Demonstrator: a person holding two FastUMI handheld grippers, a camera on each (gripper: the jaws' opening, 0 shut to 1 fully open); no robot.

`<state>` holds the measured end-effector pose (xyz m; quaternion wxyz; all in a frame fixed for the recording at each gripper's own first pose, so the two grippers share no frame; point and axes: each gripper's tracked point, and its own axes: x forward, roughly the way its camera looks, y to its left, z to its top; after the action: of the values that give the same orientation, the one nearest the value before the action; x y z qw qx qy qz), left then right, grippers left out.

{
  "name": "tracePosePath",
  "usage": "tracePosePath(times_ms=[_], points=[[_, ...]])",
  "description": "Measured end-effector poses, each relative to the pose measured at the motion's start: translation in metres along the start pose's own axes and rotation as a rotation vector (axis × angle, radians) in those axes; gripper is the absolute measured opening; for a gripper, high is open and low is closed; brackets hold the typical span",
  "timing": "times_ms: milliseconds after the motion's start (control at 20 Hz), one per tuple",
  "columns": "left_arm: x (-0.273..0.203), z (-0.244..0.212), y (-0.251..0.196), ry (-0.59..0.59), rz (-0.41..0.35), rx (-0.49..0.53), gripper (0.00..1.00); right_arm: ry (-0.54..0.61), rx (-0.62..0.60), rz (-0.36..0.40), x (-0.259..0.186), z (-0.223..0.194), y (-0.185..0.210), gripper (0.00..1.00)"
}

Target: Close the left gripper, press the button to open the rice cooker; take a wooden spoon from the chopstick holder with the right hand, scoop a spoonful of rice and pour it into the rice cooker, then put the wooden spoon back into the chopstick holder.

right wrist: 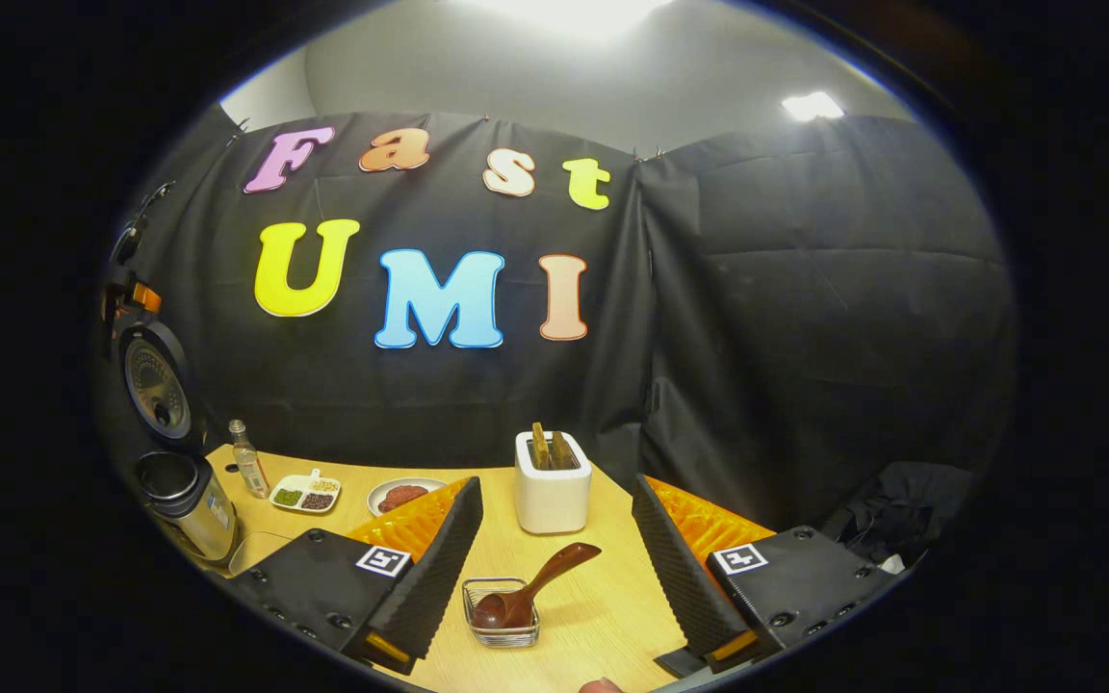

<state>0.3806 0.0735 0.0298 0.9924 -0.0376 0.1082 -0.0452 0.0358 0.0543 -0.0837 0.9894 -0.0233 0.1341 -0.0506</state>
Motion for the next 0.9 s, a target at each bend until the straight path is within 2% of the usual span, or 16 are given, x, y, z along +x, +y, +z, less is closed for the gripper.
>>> tracePosePath(times_ms=[100, 250, 400, 650, 700, 750, 900], points=[[0.005, -0.013, 0.004, 0.029, 0.002, -0.009, 0.88, 0.001, 0.004, 0.005, 0.000, 0.002, 0.002, 0.98], [0.004, -0.010, 0.000, 0.023, 0.000, -0.014, 0.89, -0.001, -0.006, 0.017, 0.002, 0.004, 0.002, 0.98], [-0.010, -0.021, 0.003, 0.026, -0.008, -0.080, 0.92, -0.002, -0.006, 0.040, 0.003, 0.004, 0.002, 0.98], [-0.041, -0.038, -0.005, 0.045, 0.003, -0.064, 0.92, -0.002, -0.001, 0.089, 0.004, 0.005, 0.002, 0.99], [-0.046, -0.041, -0.006, 0.050, 0.005, -0.067, 0.92, -0.004, 0.003, 0.099, 0.005, 0.005, 0.003, 0.94], [-0.054, -0.045, -0.006, 0.055, 0.007, -0.065, 0.93, -0.005, 0.005, 0.110, 0.005, 0.006, 0.003, 0.99], [-0.070, -0.058, -0.009, 0.069, 0.012, -0.052, 0.92, -0.008, 0.005, 0.137, 0.004, 0.004, 0.002, 0.98]])
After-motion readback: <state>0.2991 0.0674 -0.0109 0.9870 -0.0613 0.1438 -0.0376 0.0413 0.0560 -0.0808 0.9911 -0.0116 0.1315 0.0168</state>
